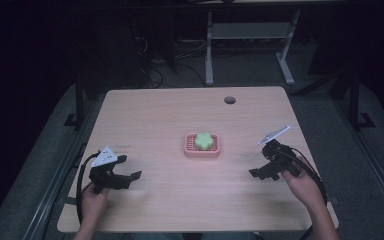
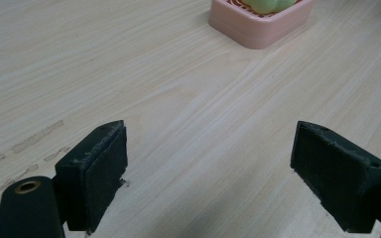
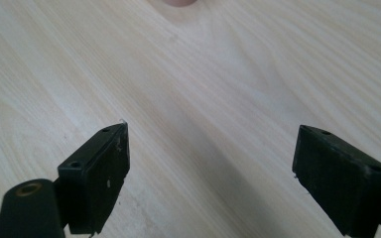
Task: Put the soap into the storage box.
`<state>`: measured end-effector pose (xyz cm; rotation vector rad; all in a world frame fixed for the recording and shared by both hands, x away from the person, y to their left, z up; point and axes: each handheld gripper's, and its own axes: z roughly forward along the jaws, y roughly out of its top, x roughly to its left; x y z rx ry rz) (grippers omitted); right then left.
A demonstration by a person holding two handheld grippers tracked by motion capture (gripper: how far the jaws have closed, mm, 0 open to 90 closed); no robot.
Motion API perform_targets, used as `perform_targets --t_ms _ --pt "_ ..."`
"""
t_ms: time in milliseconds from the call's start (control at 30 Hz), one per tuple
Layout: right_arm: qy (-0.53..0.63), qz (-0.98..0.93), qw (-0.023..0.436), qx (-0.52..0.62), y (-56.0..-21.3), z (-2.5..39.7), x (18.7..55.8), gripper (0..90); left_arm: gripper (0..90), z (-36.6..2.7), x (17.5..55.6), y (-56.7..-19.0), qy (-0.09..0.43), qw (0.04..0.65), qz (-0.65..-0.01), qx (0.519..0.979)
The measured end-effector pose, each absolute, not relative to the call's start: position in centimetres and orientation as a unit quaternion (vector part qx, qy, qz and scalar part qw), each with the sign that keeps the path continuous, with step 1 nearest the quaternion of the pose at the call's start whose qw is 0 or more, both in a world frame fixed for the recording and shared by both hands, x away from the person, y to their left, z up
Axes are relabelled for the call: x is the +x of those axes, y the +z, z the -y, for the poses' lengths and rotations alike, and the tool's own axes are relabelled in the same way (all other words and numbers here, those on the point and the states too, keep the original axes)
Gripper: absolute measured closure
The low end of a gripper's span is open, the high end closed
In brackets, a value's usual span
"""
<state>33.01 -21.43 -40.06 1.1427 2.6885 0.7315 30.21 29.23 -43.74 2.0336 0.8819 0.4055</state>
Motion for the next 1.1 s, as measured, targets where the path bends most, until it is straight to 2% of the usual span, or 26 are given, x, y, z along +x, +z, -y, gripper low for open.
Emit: perform_targets --t_ms 1100 --pt "0.251 -0.871 0.060 0.418 -43.2 25.7 28.9 14.5 14.4 -29.3 30.2 -43.8 0.163 0.424 -0.352 0.818"
